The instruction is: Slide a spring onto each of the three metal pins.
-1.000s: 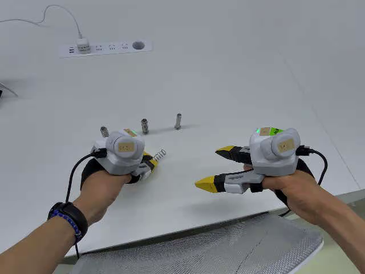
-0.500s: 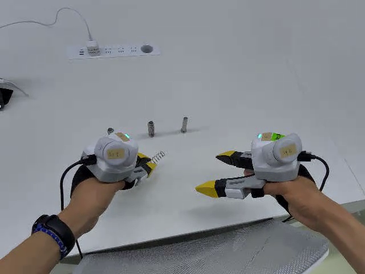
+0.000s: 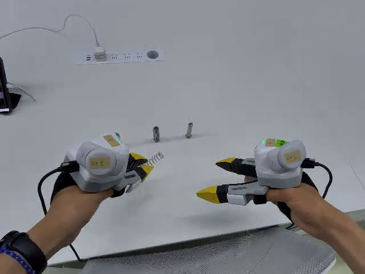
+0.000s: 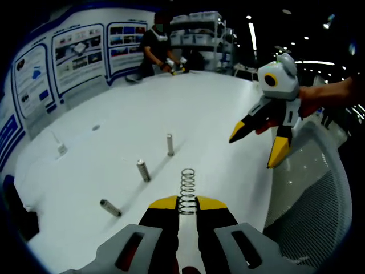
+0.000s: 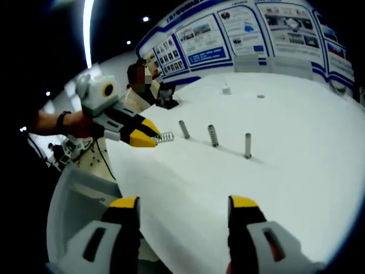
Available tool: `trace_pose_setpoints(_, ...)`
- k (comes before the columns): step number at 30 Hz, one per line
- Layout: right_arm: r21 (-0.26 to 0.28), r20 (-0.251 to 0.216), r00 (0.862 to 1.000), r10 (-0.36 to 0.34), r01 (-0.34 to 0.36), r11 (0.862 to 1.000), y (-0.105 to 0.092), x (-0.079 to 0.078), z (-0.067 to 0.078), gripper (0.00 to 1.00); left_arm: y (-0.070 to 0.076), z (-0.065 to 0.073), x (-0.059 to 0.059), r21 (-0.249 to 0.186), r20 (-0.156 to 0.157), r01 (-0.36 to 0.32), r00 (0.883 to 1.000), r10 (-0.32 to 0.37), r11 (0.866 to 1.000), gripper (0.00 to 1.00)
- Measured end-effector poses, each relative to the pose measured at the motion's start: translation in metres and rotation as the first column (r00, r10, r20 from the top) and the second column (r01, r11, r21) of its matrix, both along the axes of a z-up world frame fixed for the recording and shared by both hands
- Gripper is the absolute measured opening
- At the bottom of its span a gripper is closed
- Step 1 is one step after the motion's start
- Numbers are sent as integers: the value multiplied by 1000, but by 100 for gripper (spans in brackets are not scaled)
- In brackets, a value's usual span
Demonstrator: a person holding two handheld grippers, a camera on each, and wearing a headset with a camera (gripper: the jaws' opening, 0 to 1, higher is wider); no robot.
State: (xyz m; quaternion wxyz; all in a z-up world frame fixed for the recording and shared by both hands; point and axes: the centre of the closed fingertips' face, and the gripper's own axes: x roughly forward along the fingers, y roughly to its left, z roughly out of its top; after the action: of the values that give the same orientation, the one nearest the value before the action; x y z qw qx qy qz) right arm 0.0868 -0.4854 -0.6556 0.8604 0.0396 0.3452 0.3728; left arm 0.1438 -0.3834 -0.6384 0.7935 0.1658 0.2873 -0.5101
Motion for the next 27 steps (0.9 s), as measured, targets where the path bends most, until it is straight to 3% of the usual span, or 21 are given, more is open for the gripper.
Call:
trace_pose_setpoints(10,21,12,1000,2,-2,1000,4,6,8,63,-10,22,-6,-34,16,28,999,-28,999,11)
trace_pose_setpoints(14,46,13,1000,-8,7,999,4,10,12,61,-11,22,-7,-31,17,40,999,-39,999,11)
trace_pose_setpoints(19,109,11,999,-42,40,993,5,17,22,58,-15,26,-9,-35,22,50,999,-49,998,11)
trace_pose_setpoints(27,235,-6,996,-93,92,968,12,32,40,55,-24,29,-14,-41,26,76,997,-75,996,11)
